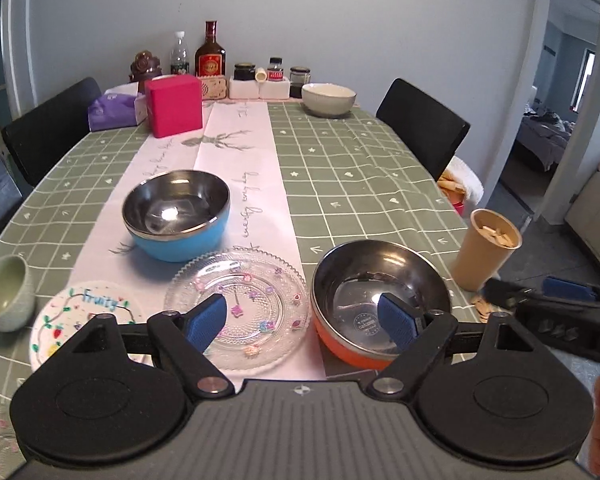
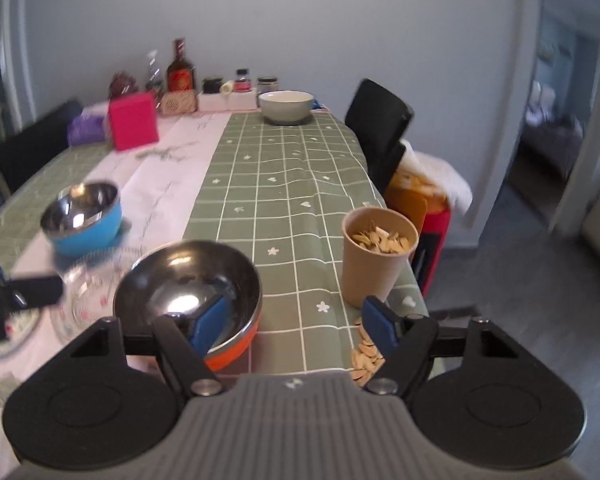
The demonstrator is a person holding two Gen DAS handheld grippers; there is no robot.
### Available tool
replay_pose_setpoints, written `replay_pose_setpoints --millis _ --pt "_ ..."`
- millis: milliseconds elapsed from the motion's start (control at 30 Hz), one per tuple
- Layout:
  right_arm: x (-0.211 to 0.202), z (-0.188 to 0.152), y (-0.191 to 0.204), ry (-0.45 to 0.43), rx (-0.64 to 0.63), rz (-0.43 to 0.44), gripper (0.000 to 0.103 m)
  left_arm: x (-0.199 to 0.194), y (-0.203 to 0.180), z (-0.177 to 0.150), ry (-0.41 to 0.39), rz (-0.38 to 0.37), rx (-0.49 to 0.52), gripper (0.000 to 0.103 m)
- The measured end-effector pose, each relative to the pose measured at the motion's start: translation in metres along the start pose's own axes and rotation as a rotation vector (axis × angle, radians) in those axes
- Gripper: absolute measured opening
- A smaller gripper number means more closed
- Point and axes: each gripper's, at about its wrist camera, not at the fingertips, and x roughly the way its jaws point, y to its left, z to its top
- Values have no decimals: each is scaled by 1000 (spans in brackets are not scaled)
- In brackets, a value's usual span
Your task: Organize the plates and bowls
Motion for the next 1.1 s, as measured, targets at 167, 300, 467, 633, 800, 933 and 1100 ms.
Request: replay_pose_setpoints --millis 167,300,467,633,800,933,1100 --pt "17 -4 -5 8 34 67 73 28 -3 -3 21 40 -24 94" --pt "34 -12 4 20 -19 103 72 47 -2 -4 68 25 -45 94" --pt "58 -25 6 57 6 126 62 73 -7 -10 141 18 -51 89" --pt "67 -20 -1 101 114 193 41 87 -4 -13 186 -5 -109 70" --pt "62 -15 -1 119 103 222 12 87 0 -6 209 -47 -106 19" --pt "60 -13 -6 143 153 238 9 81 0 -5 264 -62 -114 12" --pt "49 -14 -5 169 176 250 8 64 3 -14 292 -49 -123 12"
